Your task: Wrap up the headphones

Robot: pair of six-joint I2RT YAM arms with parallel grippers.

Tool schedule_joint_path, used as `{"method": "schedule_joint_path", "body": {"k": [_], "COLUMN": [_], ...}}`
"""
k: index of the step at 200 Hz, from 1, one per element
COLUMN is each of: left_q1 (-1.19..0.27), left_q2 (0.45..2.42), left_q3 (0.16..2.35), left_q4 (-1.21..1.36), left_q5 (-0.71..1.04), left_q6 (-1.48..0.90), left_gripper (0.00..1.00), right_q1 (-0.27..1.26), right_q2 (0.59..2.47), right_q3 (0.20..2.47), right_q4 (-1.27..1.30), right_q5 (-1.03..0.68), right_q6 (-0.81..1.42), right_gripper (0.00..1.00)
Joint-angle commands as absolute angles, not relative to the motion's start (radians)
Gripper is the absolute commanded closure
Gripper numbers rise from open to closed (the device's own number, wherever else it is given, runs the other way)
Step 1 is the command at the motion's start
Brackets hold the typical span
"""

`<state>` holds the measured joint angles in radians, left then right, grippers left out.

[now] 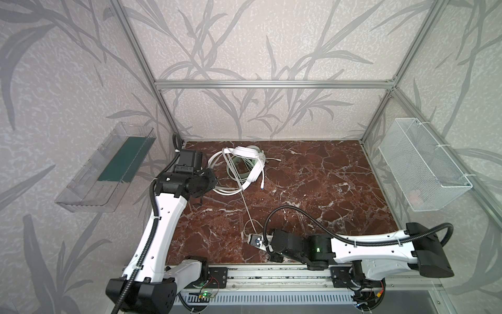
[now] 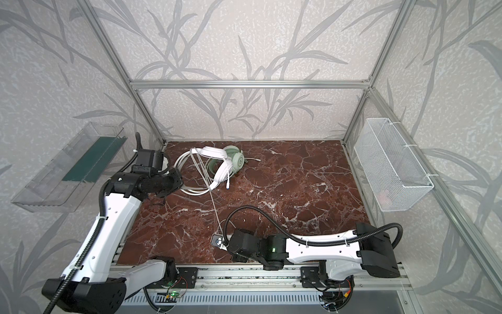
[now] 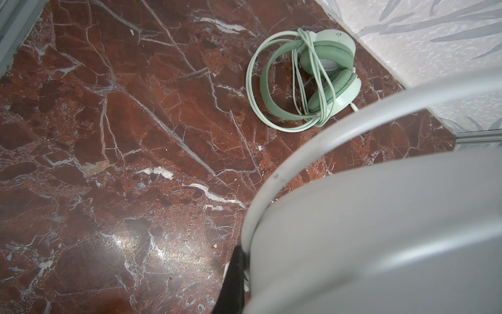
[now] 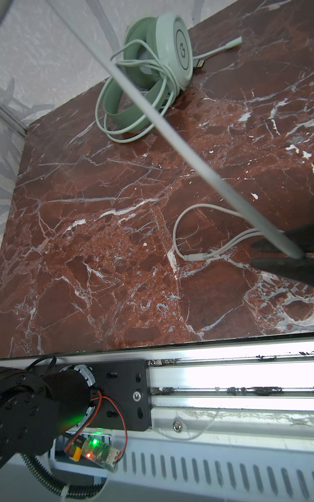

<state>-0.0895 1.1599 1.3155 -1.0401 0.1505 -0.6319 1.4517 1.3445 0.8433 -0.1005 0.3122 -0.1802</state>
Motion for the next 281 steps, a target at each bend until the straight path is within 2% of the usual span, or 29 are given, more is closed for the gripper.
{"method": "schedule_joint_path", "body": {"k": [1,53,123,281], "left_q1": [-0.080,-0.080,-0.090,-0.151], "left_q2": [1.155,1.177,1.198,1.232], "left_q3": [1.306,1.211,1.123,1.064], "left_q4": [-0.970,-0.948,-0.922,-0.913], "left_q5": [0.145,0.165,0.187,0.192], "left_q6": [-0.622,-0.606,-0.597,-0.566], "left_gripper": [1.00,1.00,1.00,1.00], "right_q1": [1.468,1.468,1.468,1.461], "right_q2": [1.314,1.257,1.277,1.506], "right_q3": [0.885,0.942,1.040,1.290], "right_q4": [-0.150,-0.111,-0.088,0.086], "right_q5": [0.377,0.443,0.499,0.660], "right_q6": [-0.255,-0.389,-0.547,-0.885], "right_gripper": [1.00,1.00,1.00,1.00]}}
